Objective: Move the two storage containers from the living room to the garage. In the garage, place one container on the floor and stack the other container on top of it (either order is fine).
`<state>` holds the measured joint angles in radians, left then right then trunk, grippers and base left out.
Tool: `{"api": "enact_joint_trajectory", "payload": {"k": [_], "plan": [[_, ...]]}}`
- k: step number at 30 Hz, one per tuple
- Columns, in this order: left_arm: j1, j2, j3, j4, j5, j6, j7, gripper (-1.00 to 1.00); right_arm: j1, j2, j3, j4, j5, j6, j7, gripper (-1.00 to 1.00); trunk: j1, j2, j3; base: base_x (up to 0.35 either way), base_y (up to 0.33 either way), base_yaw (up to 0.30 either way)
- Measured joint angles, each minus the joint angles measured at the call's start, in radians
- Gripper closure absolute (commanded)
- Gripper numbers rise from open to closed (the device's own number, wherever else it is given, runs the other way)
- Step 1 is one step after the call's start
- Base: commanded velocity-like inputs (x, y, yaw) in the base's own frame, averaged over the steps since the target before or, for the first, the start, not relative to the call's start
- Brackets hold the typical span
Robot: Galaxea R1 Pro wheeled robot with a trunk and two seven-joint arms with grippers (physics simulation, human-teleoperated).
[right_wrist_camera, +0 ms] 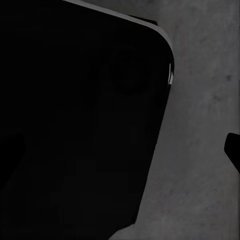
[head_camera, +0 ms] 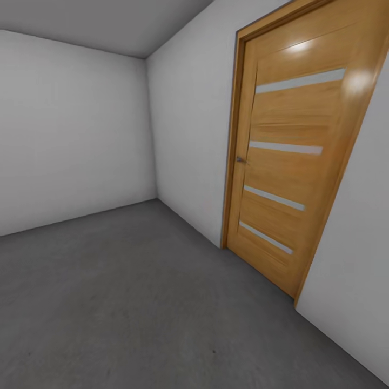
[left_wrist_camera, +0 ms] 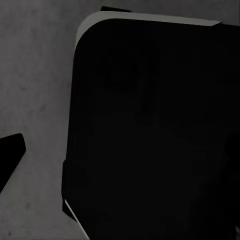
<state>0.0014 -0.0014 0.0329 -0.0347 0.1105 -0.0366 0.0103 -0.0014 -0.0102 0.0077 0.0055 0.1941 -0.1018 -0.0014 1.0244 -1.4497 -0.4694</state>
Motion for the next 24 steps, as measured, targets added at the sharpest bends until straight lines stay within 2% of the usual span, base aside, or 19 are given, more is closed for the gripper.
{"api": "enact_joint_trajectory", "payload": {"k": [11,24], "plan": [[0.0,0.0,0.0,0.0,0.0,0.001,0.0,-1.0,0.0,0.002,-0.003,0.0,0.004,-0.005,0.0,-1.0,0.0,0.0,0.0,0.323,0.076,-0.019],[0.0,0.0,0.0,0.0,0.0,0.002,0.0,-1.0,0.0,0.003,-0.003,0.0,0.004,-0.003,0.0,-1.0,0.0,0.0,0.0,0.323,0.105,-0.249]]}}
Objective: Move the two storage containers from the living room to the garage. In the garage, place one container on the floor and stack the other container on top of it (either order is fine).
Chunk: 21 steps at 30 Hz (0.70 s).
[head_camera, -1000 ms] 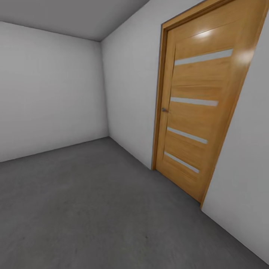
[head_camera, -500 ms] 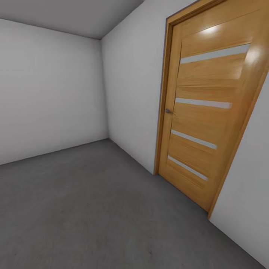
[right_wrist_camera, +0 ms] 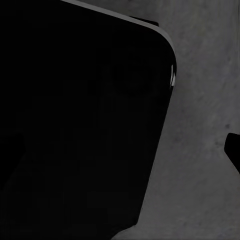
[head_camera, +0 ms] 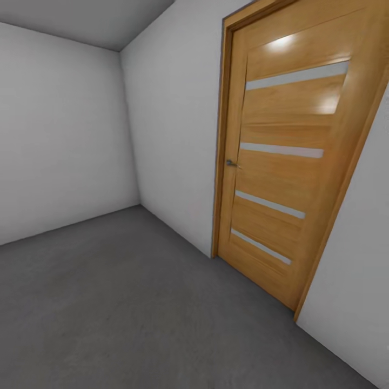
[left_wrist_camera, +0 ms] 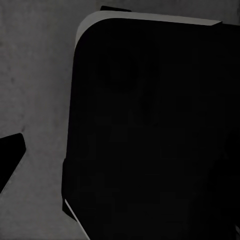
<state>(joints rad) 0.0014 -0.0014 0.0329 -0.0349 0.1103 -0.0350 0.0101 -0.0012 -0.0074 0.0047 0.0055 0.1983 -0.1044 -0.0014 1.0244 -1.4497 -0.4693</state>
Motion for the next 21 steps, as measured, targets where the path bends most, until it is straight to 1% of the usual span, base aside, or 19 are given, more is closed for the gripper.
{"api": "enact_joint_trajectory", "payload": {"k": [10,21], "plan": [[0.0,0.0,0.001,0.0,0.0,-0.001,0.0,-1.0,0.0,-0.001,0.0,0.0,0.0,0.0,0.0,-1.0,0.0,0.0,0.0,0.323,0.149,-0.288],[0.0,0.0,0.0,0.0,0.0,-0.001,0.0,-1.0,0.0,-0.002,0.0,0.0,0.0,0.0,0.0,-1.0,0.0,0.0,0.0,0.32,0.175,-0.288]]}}
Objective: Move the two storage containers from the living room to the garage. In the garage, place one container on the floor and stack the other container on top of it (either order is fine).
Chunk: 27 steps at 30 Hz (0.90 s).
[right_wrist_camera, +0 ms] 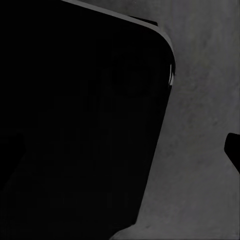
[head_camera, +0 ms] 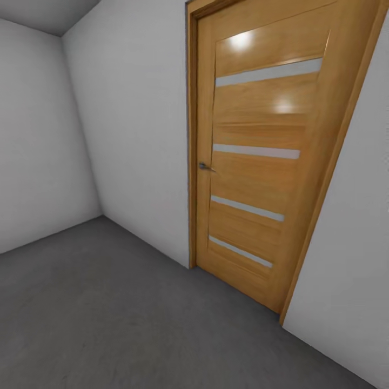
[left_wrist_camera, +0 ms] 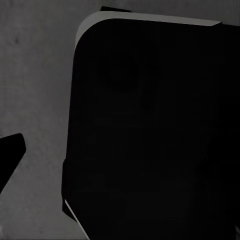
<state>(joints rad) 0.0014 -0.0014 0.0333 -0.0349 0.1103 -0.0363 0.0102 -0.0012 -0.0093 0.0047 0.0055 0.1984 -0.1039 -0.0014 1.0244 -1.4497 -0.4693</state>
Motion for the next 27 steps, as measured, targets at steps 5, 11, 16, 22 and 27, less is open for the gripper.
{"api": "enact_joint_trajectory", "payload": {"k": [5,11,16,22,27], "plan": [[0.0,0.0,0.0,0.0,0.0,0.0,0.0,-1.0,0.0,-0.001,0.0,0.0,0.0,0.0,0.0,-1.0,0.0,0.0,0.0,0.31,0.198,-0.288],[0.0,0.0,0.001,0.0,0.0,-0.001,0.0,-1.0,0.0,-0.001,0.0,0.0,0.0,-0.001,0.0,-1.0,0.0,0.0,0.0,0.303,0.216,-0.288],[0.0,0.0,0.001,0.0,0.0,0.0,0.0,-1.0,0.0,-0.001,0.0,0.0,0.0,-0.001,0.0,-1.0,0.0,0.0,0.0,0.301,0.221,-0.288],[0.0,0.0,0.001,0.0,0.0,0.0,-0.001,-1.0,0.0,-0.001,0.0,0.0,0.0,-0.002,0.0,-1.0,0.0,0.0,0.0,0.301,0.221,-0.288],[0.0,0.0,0.0,0.0,0.0,-0.001,0.0,-1.0,0.0,-0.001,0.0,0.0,0.0,-0.002,0.0,-1.0,0.0,0.0,0.0,0.3,0.221,-0.288]]}}
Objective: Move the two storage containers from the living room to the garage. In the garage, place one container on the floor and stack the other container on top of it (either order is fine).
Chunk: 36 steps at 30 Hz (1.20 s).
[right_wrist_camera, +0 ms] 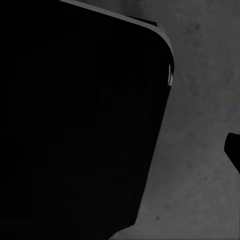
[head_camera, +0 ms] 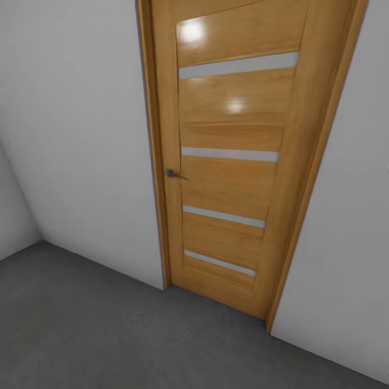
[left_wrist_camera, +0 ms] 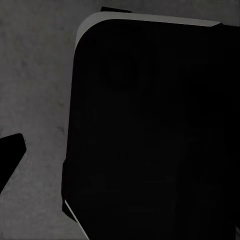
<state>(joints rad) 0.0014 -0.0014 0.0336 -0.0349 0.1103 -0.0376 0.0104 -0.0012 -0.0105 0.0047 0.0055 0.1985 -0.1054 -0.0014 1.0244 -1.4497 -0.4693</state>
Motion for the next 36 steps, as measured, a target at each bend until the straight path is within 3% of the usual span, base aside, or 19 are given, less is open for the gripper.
{"api": "enact_joint_trajectory", "payload": {"k": [18,36], "plan": [[0.0,0.0,0.002,0.0,-0.001,-0.006,0.0,-1.0,0.0,0.001,0.0,0.0,0.0,-0.001,0.0,-1.0,0.0,0.0,0.0,0.297,0.226,-0.281],[0.0,0.001,0.003,-0.001,-0.003,-0.012,0.0,-1.0,0.0,0.0,0.001,0.0,0.003,-0.001,0.0,-1.0,0.0,0.0,0.0,0.231,0.266,-0.025]]}}
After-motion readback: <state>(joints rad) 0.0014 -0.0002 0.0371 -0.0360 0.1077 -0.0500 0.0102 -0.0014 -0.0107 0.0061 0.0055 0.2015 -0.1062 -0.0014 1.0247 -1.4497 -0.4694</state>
